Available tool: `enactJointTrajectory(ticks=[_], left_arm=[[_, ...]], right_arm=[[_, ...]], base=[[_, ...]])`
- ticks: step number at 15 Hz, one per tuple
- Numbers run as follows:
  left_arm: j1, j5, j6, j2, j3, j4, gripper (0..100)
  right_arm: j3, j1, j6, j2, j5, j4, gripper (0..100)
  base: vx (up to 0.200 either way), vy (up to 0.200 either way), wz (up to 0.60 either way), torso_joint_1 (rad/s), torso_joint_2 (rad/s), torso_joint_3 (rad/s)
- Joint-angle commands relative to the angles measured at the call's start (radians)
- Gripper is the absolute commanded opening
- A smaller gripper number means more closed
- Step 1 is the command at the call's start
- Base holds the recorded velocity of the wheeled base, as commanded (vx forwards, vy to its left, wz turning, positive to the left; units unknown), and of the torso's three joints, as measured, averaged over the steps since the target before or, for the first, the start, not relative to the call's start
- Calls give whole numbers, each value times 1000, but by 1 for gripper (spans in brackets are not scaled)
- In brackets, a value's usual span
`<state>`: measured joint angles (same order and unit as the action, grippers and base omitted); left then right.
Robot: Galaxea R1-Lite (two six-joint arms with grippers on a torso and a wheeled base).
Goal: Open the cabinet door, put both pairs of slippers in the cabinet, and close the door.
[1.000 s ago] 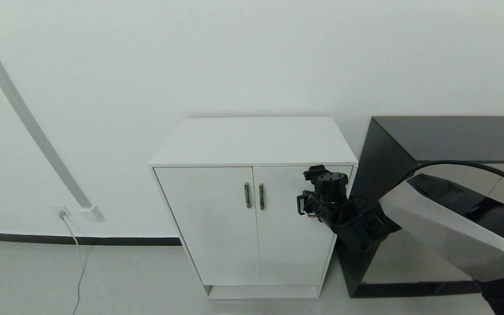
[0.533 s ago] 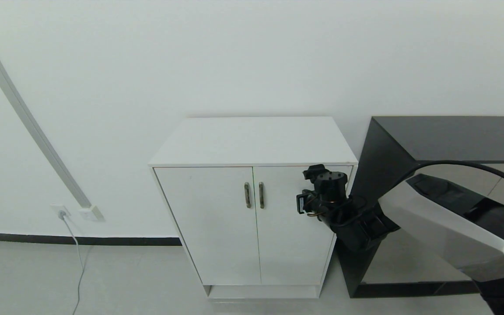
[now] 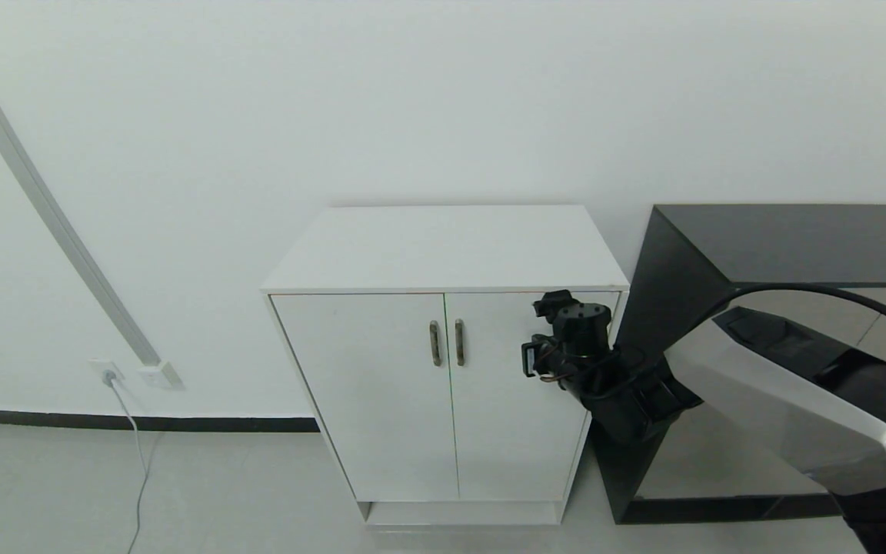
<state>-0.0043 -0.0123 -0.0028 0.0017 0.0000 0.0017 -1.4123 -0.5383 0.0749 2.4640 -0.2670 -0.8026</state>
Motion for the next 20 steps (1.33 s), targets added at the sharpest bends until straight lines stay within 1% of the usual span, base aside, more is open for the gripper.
enactJointTrajectory(ticks=[1, 4, 9, 10, 15, 17, 20], left_arm=[[0, 0, 0, 0, 0, 0, 0], [0, 0, 0, 0, 0, 0, 0], [0, -1, 0, 0, 0, 0, 0], [0, -1, 0, 0, 0, 0, 0], [0, -1, 0, 0, 0, 0, 0], [0, 0, 0, 0, 0, 0, 0], [0, -1, 0, 0, 0, 0, 0]], right_arm=[[30, -3, 2, -22, -1, -7, 0], [165, -5, 0, -105, -3, -81, 0], [477, 23, 2, -335, -3, -195, 0], [550, 43, 0, -392, -3, -214, 0], [786, 144, 3, -603, -4, -253, 0], [875, 169, 5, -677, -4, -253, 0], [1052, 242, 2, -823, -12, -288, 0]], base=[[0, 0, 0, 0, 0, 0], [0, 0, 0, 0, 0, 0], [0, 0, 0, 0, 0, 0], [0, 0, 0, 0, 0, 0], [0, 0, 0, 0, 0, 0], [0, 0, 0, 0, 0, 0], [0, 0, 0, 0, 0, 0]])
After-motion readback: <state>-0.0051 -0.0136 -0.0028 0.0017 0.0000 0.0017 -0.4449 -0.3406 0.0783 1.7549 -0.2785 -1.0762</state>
